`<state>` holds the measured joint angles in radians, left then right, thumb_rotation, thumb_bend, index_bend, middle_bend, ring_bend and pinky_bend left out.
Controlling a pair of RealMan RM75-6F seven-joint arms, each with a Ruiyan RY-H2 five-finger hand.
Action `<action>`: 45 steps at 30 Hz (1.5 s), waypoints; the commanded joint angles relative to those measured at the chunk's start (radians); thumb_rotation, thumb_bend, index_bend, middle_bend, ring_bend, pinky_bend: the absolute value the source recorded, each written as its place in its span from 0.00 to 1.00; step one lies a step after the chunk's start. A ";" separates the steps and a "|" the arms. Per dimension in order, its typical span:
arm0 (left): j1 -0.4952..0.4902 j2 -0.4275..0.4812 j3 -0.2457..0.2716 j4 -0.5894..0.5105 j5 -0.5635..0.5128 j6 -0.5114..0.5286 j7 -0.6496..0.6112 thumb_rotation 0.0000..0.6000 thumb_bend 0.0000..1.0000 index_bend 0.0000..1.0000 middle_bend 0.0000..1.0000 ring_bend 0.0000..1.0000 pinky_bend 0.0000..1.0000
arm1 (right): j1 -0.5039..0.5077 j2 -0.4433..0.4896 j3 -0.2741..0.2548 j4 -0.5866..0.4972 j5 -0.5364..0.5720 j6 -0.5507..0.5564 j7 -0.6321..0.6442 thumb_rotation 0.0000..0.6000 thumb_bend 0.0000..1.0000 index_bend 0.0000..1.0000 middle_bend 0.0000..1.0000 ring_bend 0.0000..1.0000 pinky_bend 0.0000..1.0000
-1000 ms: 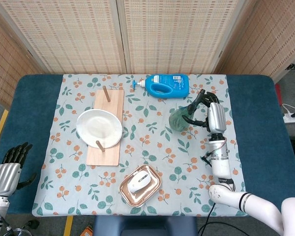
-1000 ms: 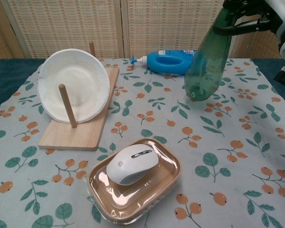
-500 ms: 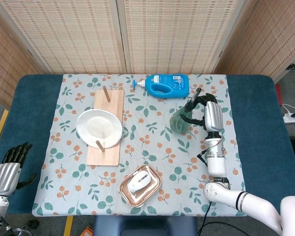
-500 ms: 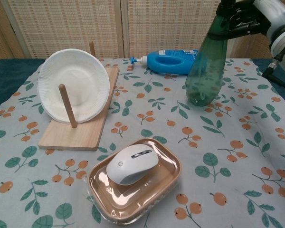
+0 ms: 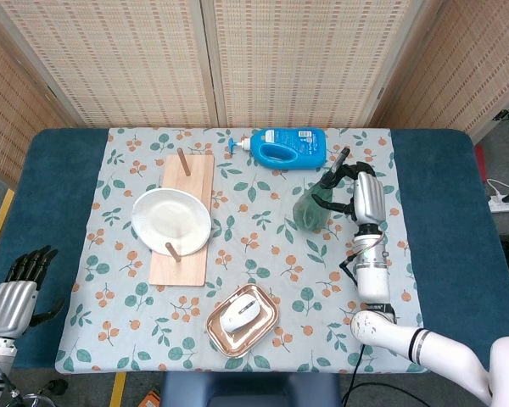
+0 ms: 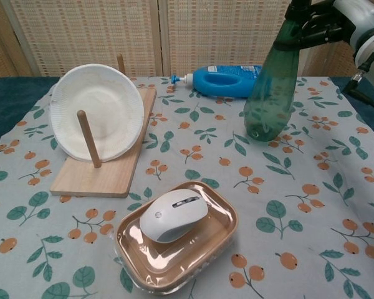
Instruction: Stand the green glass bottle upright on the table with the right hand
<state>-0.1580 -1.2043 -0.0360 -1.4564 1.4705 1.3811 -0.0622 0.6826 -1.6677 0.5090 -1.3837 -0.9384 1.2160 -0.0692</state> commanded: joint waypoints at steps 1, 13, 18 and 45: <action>0.000 0.001 -0.001 -0.002 -0.001 0.002 -0.001 1.00 0.28 0.00 0.00 0.00 0.00 | 0.002 0.005 0.004 -0.007 0.010 -0.008 -0.006 1.00 0.13 0.76 0.56 0.31 0.17; 0.006 0.004 -0.004 -0.006 0.001 0.018 -0.007 1.00 0.29 0.00 0.00 0.00 0.00 | 0.008 0.001 -0.004 0.006 0.023 -0.020 -0.007 1.00 0.13 0.76 0.56 0.31 0.17; 0.010 0.003 -0.004 -0.005 0.006 0.029 -0.014 1.00 0.28 0.00 0.00 0.00 0.00 | 0.009 -0.002 -0.007 0.012 0.023 -0.023 -0.003 1.00 0.13 0.76 0.56 0.31 0.17; 0.008 0.000 0.001 0.007 0.023 0.033 -0.043 1.00 0.28 0.00 0.00 0.00 0.00 | -0.001 0.037 -0.048 -0.002 -0.040 -0.055 0.035 1.00 0.00 0.46 0.46 0.13 0.13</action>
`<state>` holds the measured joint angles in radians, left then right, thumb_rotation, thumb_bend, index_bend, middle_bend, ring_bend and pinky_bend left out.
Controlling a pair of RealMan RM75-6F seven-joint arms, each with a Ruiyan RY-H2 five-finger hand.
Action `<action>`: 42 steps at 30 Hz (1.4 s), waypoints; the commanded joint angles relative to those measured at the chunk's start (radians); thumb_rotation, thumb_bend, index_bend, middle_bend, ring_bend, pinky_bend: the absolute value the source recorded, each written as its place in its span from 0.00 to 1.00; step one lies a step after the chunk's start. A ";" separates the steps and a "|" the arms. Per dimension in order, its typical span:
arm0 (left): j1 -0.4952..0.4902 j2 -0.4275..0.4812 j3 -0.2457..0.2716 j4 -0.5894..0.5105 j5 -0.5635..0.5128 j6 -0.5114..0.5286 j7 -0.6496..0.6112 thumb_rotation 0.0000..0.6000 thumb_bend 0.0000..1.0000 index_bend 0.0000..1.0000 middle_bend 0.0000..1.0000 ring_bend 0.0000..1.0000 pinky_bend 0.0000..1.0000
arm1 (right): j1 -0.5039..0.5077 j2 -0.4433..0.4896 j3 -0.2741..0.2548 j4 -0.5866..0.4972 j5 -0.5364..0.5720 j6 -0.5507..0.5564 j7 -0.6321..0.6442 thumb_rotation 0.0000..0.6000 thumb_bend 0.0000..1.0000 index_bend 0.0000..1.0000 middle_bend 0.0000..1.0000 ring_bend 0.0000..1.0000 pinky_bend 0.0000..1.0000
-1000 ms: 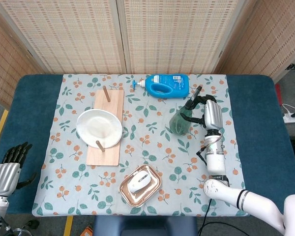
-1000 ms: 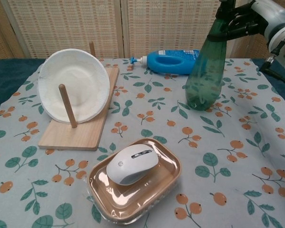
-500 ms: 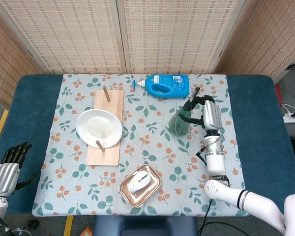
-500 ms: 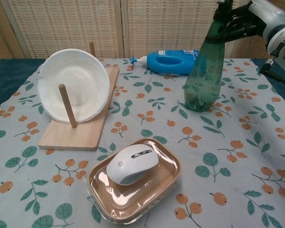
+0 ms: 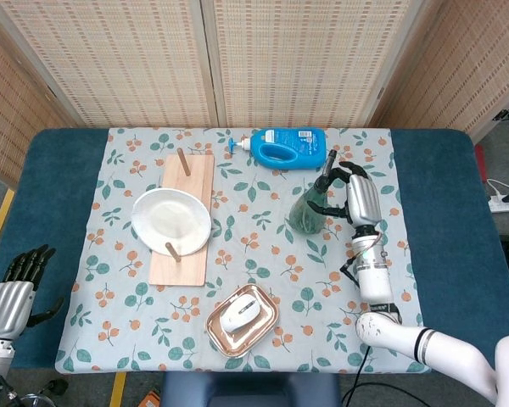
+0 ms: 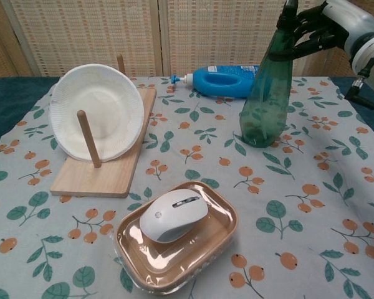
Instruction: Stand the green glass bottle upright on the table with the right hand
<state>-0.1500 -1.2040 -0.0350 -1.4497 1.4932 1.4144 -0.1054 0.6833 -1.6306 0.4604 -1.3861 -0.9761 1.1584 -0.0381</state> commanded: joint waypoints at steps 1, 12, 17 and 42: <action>0.000 -0.001 0.001 0.001 0.001 0.000 -0.001 1.00 0.28 0.00 0.00 0.00 0.00 | -0.002 -0.002 0.000 0.002 -0.006 0.007 0.007 1.00 0.00 0.46 0.45 0.13 0.13; -0.004 0.005 0.001 -0.006 0.001 -0.007 0.000 1.00 0.28 0.00 0.00 0.00 0.00 | -0.009 0.041 -0.024 -0.038 0.042 -0.057 -0.030 1.00 0.00 0.23 0.33 0.04 0.08; -0.003 0.004 0.003 -0.004 0.003 -0.006 -0.001 1.00 0.28 0.00 0.00 0.00 0.00 | -0.020 0.096 -0.040 -0.094 0.109 -0.095 -0.090 1.00 0.00 0.10 0.27 0.00 0.04; -0.004 0.003 0.011 -0.019 0.020 0.002 0.008 1.00 0.28 0.00 0.00 0.00 0.00 | -0.198 0.420 -0.433 -0.116 -0.176 0.187 -0.696 1.00 0.19 0.00 0.01 0.00 0.00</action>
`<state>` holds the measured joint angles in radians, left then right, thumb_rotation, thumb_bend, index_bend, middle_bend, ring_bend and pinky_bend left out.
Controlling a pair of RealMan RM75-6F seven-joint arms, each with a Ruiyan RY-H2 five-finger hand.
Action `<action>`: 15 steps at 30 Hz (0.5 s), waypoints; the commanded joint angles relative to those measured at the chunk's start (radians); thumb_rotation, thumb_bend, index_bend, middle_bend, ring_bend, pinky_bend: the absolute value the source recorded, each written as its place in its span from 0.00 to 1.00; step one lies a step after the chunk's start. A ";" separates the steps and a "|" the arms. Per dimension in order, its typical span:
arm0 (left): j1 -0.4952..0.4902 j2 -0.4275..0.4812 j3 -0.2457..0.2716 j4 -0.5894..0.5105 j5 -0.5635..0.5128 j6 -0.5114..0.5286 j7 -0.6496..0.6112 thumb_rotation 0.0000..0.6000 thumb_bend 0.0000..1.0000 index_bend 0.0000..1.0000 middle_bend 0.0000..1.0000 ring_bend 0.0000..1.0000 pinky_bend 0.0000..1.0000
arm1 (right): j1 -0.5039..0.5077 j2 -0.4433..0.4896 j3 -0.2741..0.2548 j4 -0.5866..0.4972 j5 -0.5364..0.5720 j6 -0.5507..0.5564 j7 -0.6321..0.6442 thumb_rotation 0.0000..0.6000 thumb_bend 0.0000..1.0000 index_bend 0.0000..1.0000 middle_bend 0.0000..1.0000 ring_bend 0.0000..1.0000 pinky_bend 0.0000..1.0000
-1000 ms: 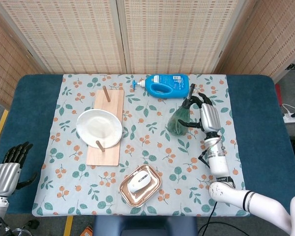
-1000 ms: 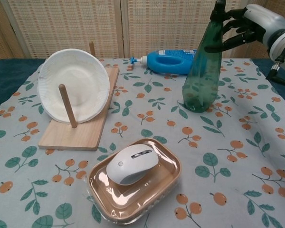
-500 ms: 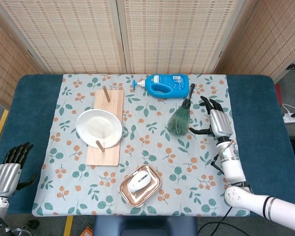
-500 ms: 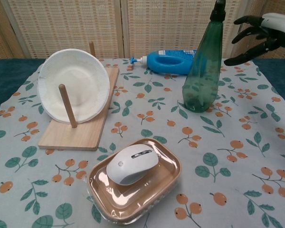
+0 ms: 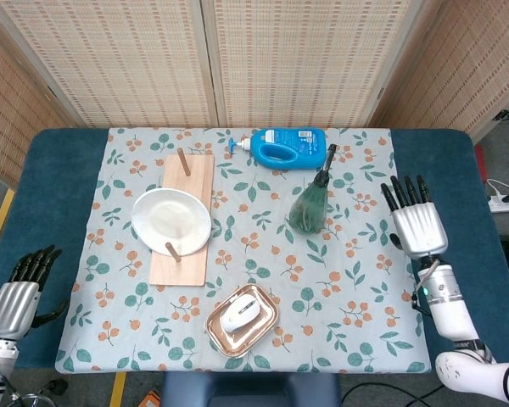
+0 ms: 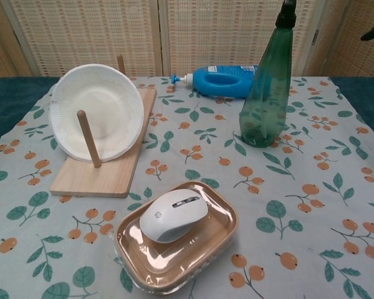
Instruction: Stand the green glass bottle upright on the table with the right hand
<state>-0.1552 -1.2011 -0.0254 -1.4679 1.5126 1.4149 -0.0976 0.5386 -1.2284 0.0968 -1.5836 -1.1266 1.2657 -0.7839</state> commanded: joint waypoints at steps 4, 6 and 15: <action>0.005 0.000 -0.003 -0.005 -0.002 0.012 -0.001 1.00 0.28 0.00 0.00 0.00 0.00 | -0.068 0.023 -0.058 0.095 -0.047 0.077 0.113 1.00 0.29 0.00 0.00 0.00 0.00; 0.005 -0.001 -0.005 -0.004 -0.004 0.012 -0.001 1.00 0.28 0.00 0.00 0.00 0.00 | -0.075 0.029 -0.050 0.096 -0.050 0.070 0.149 1.00 0.30 0.00 0.00 0.00 0.00; 0.002 -0.004 -0.009 0.008 -0.017 0.001 -0.008 1.00 0.29 0.00 0.00 0.00 0.00 | -0.103 0.034 -0.001 0.111 -0.076 0.048 0.380 1.00 0.30 0.00 0.00 0.00 0.00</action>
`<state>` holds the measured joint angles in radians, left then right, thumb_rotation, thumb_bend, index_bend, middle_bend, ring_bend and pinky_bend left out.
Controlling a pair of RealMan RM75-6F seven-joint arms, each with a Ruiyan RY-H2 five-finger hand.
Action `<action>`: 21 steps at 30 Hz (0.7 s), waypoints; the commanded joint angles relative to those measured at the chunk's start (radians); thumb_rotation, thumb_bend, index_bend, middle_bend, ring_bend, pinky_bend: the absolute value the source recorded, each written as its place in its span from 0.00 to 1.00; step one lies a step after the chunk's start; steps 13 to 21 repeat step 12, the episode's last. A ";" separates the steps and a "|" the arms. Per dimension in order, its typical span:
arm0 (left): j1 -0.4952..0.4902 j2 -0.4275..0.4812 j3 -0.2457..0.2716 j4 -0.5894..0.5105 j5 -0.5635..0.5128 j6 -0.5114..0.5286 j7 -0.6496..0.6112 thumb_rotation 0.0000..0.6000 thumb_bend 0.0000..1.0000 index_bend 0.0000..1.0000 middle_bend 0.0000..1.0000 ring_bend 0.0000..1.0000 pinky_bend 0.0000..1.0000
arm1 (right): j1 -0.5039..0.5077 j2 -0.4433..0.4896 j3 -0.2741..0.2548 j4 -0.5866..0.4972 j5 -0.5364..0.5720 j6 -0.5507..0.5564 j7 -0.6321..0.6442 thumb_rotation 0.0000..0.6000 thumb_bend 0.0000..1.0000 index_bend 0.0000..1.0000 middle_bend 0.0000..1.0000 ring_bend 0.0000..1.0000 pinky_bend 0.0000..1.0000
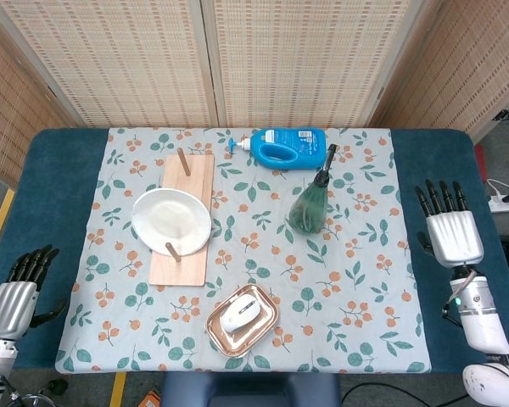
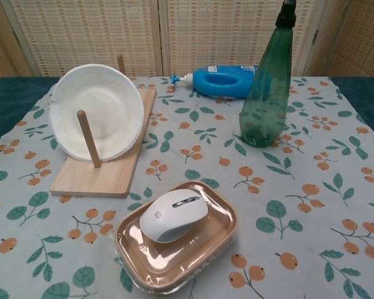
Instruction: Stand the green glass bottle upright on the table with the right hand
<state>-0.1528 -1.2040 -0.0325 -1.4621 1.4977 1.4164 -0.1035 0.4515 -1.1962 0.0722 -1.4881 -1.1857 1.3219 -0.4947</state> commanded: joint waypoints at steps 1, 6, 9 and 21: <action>0.000 -0.001 -0.003 0.003 -0.003 0.000 -0.004 1.00 0.29 0.00 0.00 0.00 0.00 | -0.018 -0.001 0.029 0.018 -0.019 -0.011 0.116 1.00 0.29 0.00 0.00 0.00 0.00; 0.002 -0.003 -0.002 0.005 -0.001 0.004 -0.005 1.00 0.28 0.00 0.00 0.00 0.00 | -0.027 -0.023 0.039 0.059 -0.042 -0.042 0.250 1.00 0.25 0.00 0.00 0.00 0.00; 0.002 -0.003 -0.003 0.004 0.000 0.007 -0.006 1.00 0.28 0.00 0.00 0.00 0.00 | -0.027 -0.038 0.038 0.081 -0.041 -0.064 0.253 1.00 0.21 0.00 0.00 0.00 0.00; 0.003 -0.003 -0.003 0.003 0.001 0.009 -0.005 1.00 0.28 0.00 0.00 0.00 0.00 | -0.027 -0.046 0.043 0.084 -0.037 -0.077 0.250 1.00 0.20 0.00 0.00 0.00 0.00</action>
